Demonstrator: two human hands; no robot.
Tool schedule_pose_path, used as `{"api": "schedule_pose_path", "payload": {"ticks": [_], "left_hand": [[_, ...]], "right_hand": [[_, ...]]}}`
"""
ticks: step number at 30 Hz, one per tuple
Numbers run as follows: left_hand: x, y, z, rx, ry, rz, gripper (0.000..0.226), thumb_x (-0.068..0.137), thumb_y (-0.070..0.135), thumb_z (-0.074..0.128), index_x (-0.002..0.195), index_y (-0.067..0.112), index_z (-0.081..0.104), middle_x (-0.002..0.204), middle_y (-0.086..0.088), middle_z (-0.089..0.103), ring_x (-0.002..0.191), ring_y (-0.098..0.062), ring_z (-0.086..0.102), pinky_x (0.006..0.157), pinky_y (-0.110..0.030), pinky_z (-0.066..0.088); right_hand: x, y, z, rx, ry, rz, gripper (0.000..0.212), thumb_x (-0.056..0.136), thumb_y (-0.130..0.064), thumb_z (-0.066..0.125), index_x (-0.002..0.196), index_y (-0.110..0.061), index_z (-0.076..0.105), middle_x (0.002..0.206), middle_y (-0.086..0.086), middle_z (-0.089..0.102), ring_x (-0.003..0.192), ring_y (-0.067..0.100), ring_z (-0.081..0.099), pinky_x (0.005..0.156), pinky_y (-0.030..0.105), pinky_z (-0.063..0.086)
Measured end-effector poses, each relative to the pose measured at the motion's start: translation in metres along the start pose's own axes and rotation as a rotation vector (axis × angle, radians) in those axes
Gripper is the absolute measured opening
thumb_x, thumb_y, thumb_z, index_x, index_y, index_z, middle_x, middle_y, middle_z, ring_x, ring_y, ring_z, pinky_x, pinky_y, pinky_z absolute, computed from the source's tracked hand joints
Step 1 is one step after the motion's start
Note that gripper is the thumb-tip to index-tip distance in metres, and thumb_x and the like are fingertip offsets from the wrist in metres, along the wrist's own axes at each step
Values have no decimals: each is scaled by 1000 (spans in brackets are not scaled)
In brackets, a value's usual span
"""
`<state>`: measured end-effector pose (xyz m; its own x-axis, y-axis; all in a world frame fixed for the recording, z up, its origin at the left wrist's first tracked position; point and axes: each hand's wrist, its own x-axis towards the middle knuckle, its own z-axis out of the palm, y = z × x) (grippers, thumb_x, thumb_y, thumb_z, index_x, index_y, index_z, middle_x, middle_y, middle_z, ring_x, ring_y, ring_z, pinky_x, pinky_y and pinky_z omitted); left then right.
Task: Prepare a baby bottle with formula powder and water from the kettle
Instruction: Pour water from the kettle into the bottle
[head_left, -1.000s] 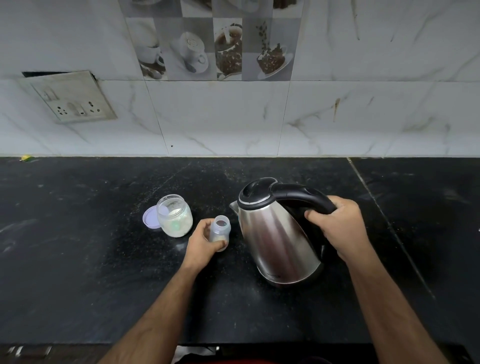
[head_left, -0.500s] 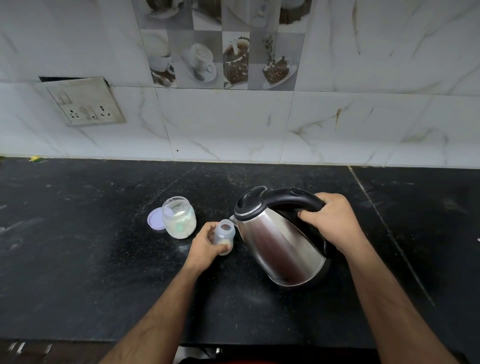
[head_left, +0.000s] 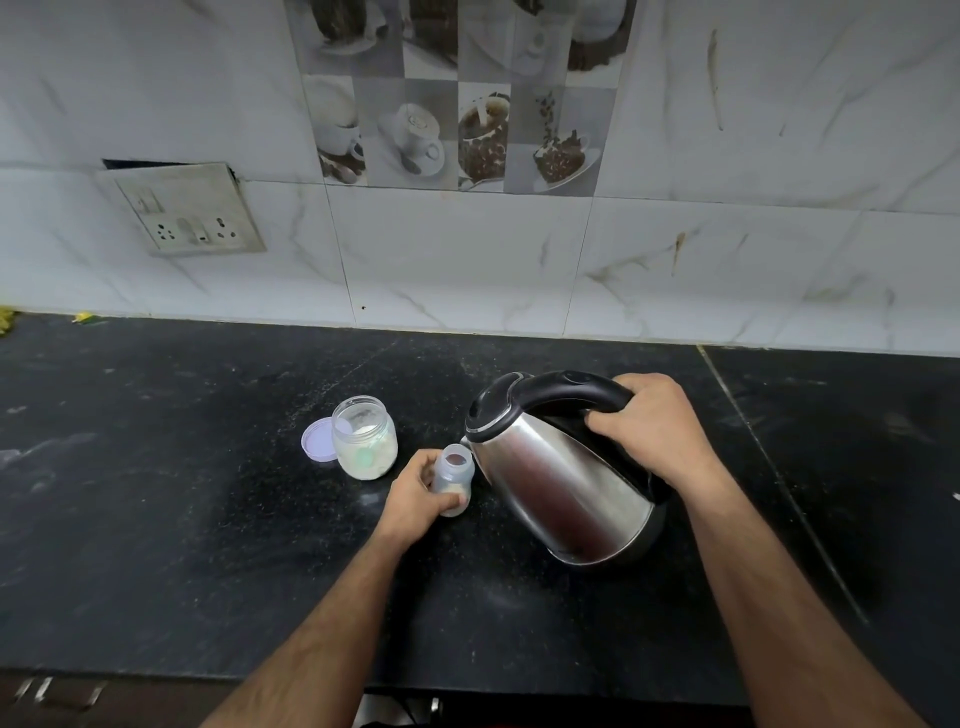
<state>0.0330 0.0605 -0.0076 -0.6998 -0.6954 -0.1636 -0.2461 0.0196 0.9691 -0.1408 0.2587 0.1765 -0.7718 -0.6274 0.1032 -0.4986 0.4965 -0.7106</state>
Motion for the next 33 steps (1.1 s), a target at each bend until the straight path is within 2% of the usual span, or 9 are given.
{"api": "schedule_pose_path", "payload": {"ticks": [6, 12, 22, 27, 33], "left_hand": [[-1, 1, 0, -15, 0, -1, 53, 68, -7, 80, 109, 20, 59, 112, 0, 71, 108, -18, 66, 102, -39, 50], [1, -2, 0, -15, -2, -15, 53, 68, -6, 81, 109, 21, 59, 112, 1, 71, 108, -17, 66, 102, -39, 49], [1, -3, 0, -29, -8, -24, 53, 69, -7, 80, 110, 19, 59, 112, 0, 71, 108, -18, 66, 102, -36, 50], [1, -6, 1, -52, -8, -19, 55, 66, -5, 82, 110, 19, 60, 113, -2, 72, 109, -21, 67, 103, -40, 50], [2, -5, 0, -67, 0, -27, 55, 68, -8, 81, 112, 17, 59, 114, -2, 71, 110, -20, 66, 102, -37, 50]], "right_hand": [[2, -6, -2, -43, 9, -28, 11, 68, -20, 77, 66, -18, 67, 54, 0, 62, 53, 21, 60, 58, 39, 53], [4, -12, -5, -66, -9, -29, 8, 68, -22, 78, 72, -22, 71, 62, -1, 69, 63, 21, 67, 66, 41, 56], [9, -22, -7, -111, -42, -24, 7, 68, -23, 76, 70, -23, 70, 60, -2, 68, 62, 20, 66, 64, 39, 54], [10, -26, -7, -139, -59, -34, 7, 69, -22, 75, 70, -20, 68, 59, -1, 66, 60, 22, 64, 59, 35, 51], [10, -30, -7, -143, -62, -39, 8, 70, -21, 76, 75, -19, 70, 62, 2, 68, 61, 23, 66, 60, 36, 52]]}}
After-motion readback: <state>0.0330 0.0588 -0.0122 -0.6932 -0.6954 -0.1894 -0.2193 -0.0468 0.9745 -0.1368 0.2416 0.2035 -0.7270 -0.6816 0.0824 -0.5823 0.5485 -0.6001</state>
